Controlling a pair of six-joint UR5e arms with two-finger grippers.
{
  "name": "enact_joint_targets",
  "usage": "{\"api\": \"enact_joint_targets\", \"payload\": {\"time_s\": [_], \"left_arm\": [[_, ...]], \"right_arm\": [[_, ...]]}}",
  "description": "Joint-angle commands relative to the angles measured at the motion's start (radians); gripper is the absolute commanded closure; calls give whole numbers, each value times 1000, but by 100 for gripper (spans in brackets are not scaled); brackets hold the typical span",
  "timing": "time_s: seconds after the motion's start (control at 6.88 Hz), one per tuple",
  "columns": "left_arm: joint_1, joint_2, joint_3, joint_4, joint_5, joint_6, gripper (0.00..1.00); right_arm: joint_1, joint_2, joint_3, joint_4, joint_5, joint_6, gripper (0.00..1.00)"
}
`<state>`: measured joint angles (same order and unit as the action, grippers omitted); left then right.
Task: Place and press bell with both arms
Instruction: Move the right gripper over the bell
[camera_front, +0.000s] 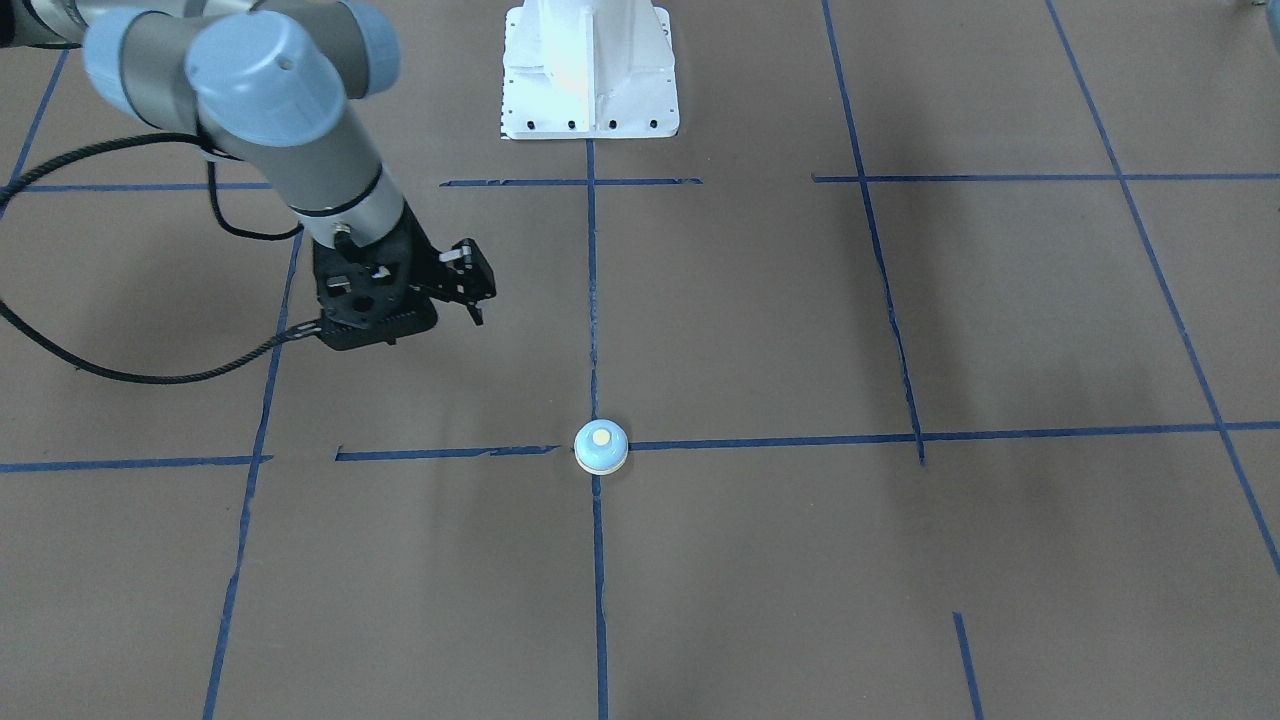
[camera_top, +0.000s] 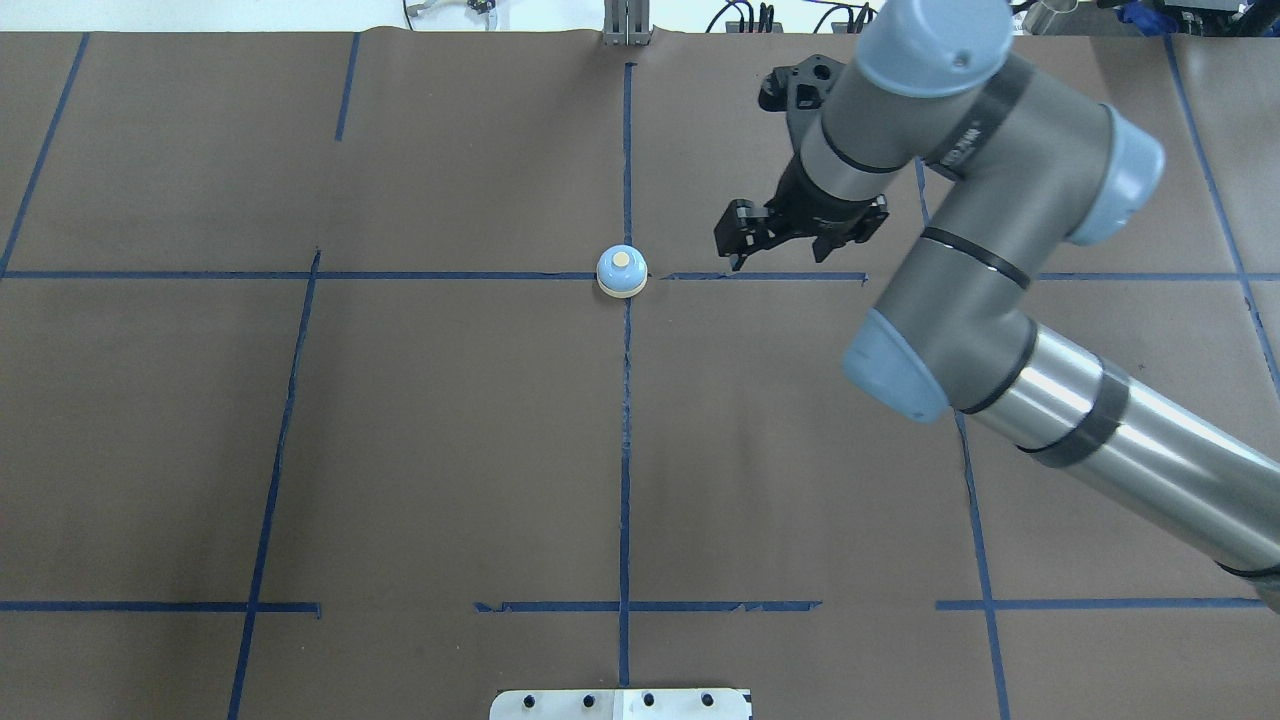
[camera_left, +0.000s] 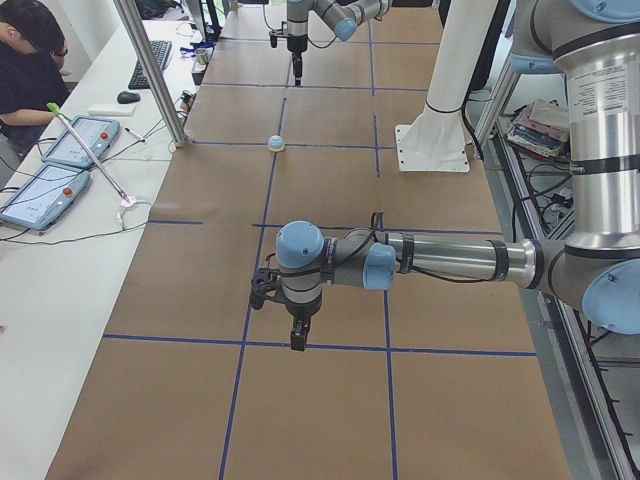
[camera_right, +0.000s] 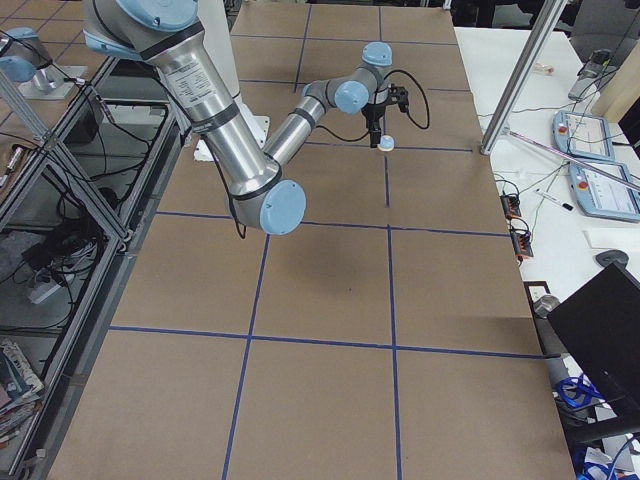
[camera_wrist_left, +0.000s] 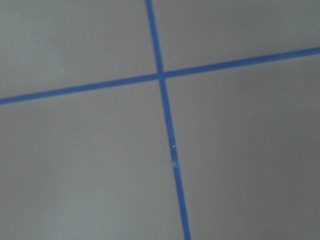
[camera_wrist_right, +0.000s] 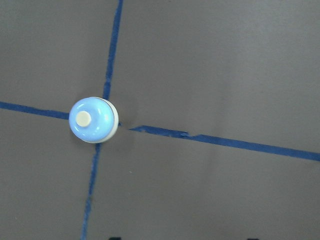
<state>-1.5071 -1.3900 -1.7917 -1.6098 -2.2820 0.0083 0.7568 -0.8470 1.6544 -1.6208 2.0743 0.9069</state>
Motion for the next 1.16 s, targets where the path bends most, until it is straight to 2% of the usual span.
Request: {"api": "enact_joint_targets", "payload": {"time_s": [0.0,0.15,0.29,0.58,1.02], "left_arm": [[-1,2,-3,-2,-1,-1,0],[-1,2,-3,-2,-1,-1,0],[-1,3,-3,-2,-1,-1,0],[-1,8,-3,-4,-1,1,0],[-1,8,-6,-4,-1,1,0]], "right_arm": [[-45,257,-315,1,-28,63,92],[-51,338,-431,2,-39,61,100],[-60,392,-526,16,-66,60,100],[-76,405,-649,169,-117,75,100],[-105,401,-676,173,-135,75,100]]}}
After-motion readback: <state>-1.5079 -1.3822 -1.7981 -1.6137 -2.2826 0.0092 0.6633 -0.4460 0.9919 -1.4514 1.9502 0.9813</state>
